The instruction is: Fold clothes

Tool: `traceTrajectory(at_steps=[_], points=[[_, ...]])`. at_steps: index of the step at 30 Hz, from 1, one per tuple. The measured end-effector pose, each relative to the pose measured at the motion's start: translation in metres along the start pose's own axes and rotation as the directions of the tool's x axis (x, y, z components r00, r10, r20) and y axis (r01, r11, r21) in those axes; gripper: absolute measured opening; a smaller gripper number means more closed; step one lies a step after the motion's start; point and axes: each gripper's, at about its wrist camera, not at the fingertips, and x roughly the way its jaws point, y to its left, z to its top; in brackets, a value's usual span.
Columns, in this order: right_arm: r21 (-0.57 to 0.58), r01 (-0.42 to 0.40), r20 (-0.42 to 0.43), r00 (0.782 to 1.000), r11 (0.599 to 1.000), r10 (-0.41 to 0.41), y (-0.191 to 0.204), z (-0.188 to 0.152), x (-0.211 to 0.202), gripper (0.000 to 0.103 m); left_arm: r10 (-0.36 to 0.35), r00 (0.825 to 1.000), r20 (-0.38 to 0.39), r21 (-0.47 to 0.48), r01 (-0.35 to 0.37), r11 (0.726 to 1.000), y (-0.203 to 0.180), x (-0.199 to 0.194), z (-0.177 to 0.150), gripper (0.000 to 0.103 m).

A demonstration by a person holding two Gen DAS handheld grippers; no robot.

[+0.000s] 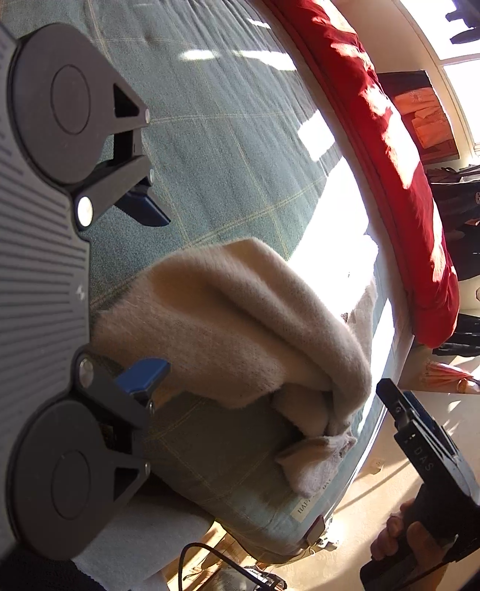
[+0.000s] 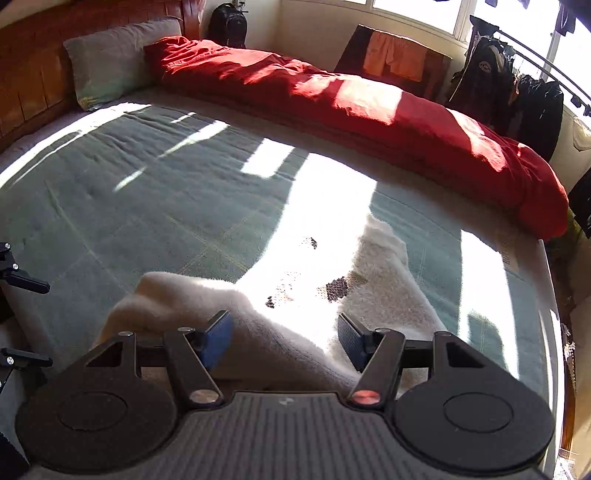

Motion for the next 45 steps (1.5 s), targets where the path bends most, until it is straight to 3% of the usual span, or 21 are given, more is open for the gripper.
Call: traceTrajectory(at_steps=[5,8,14,18,23,25,27,30,35,40,45], points=[[-0.111,-0.04,-0.106,0.994,0.993,0.028,0.033,0.025,0.043,0.068,-0.005,1.0,0.001,-0.054,0.005,0.999,0.019,-0.001,-0.016,0.079],[-0.115,-0.073,-0.18,0.982,0.991,0.052,0.041,0.026,0.066,0.069,-0.01,1.0,0.007,-0.085,0.01,0.996,0.03,0.001,-0.023,0.079],[-0.057,-0.251,-0.312,0.924,0.966,0.222,0.05,0.027,0.096,0.072,-0.001,1.0,0.002,-0.135,0.001,0.991,0.046,0.009,-0.031,0.079],[-0.165,-0.347,-0.357,0.893,0.923,0.272,0.072,0.031,0.096,0.072,-0.012,1.0,0.004,-0.154,0.012,0.988,0.052,0.014,-0.032,0.079],[-0.317,-0.34,-0.413,0.89,0.885,0.194,0.097,0.03,0.115,0.069,-0.004,1.0,-0.007,-0.142,0.002,0.99,0.049,0.018,-0.033,0.079],[-0.426,-0.304,-0.417,0.902,0.852,0.113,0.108,0.025,0.113,0.049,0.0,1.0,-0.008,-0.138,-0.001,0.99,0.048,0.016,-0.034,0.079],[-0.481,-0.291,-0.401,0.912,0.827,0.087,0.113,0.022,0.097,0.027,0.0,1.0,-0.01,-0.142,-0.002,0.99,0.048,0.015,-0.035,0.079],[-0.513,-0.246,-0.366,0.929,0.823,0.05,0.106,0.019,0.07,0.023,0.009,1.0,-0.015,-0.138,-0.011,0.99,0.045,0.015,-0.033,0.079],[-0.54,-0.212,-0.375,0.927,0.814,-0.007,0.091,-0.001,0.029,0.022,0.004,1.0,0.0,-0.088,-0.004,0.996,0.028,0.007,-0.025,0.079],[-0.54,-0.157,-0.414,0.905,0.827,-0.098,0.065,-0.042,-0.001,0.022,-0.003,1.0,0.011,-0.037,0.004,0.999,0.007,0.001,-0.017,0.079],[-0.508,-0.09,-0.464,0.866,0.857,-0.184,0.029,-0.088,-0.013,0.022,-0.008,1.0,0.018,0.027,0.007,1.0,-0.014,-0.005,-0.008,0.079]])
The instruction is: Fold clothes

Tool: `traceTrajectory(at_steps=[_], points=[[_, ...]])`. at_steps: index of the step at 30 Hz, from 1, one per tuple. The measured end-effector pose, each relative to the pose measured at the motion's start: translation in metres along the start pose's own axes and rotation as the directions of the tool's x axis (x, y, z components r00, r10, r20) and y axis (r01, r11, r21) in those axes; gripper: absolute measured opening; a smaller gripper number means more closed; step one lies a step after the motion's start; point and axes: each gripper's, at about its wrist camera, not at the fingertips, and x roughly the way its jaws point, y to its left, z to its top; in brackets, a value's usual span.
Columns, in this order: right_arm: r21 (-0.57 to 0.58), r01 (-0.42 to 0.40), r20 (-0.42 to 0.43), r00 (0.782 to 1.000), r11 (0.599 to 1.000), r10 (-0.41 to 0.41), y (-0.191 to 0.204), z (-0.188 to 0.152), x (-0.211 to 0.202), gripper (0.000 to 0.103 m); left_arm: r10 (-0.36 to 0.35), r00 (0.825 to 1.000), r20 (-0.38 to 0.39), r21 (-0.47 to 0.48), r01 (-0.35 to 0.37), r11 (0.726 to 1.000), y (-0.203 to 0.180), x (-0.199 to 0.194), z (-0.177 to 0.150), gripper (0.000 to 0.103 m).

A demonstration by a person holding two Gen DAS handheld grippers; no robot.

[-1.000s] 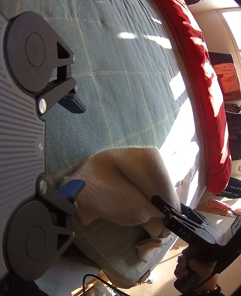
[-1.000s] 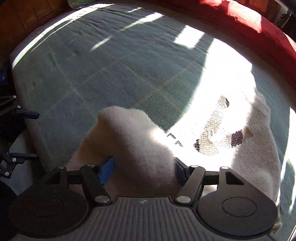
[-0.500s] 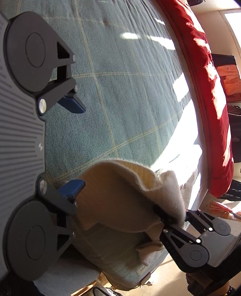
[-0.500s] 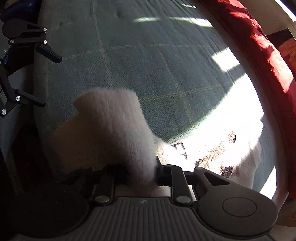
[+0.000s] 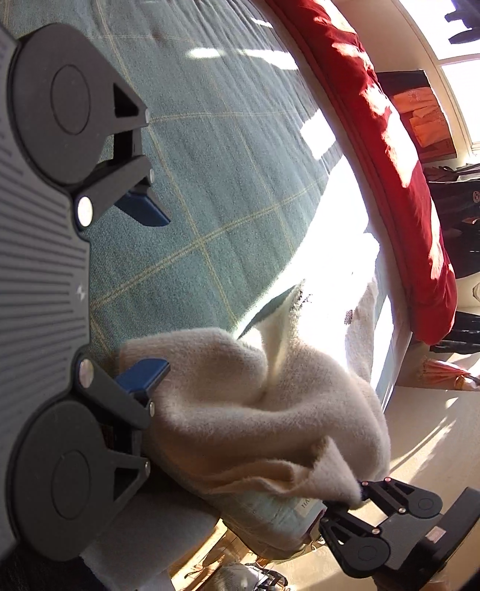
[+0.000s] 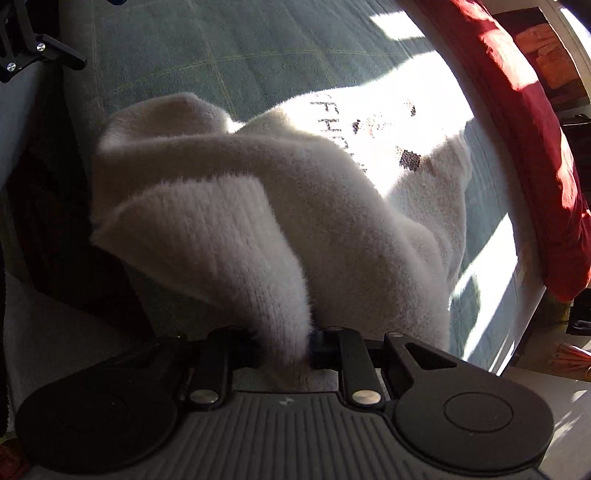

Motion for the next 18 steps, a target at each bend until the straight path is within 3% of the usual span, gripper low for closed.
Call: traceTrajectory(at_steps=[6,11,18], points=[[0.119,0.048,-0.111,0.993,0.992,-0.035,-0.014,-0.067,0.029,0.022,-0.01,1.0,-0.002,0.056,0.01,0.998,-0.021,0.001,0.01,0.079],[0.217,0.008,-0.154,0.988,0.976,0.027,-0.018,-0.105,0.056,0.022,-0.02,1.0,-0.004,0.09,0.02,0.996,-0.034,0.003,0.017,0.079],[0.285,0.015,-0.138,0.99,0.959,0.025,-0.013,-0.12,0.079,0.023,-0.017,0.999,-0.033,0.105,0.02,0.994,-0.037,0.012,0.021,0.079]])
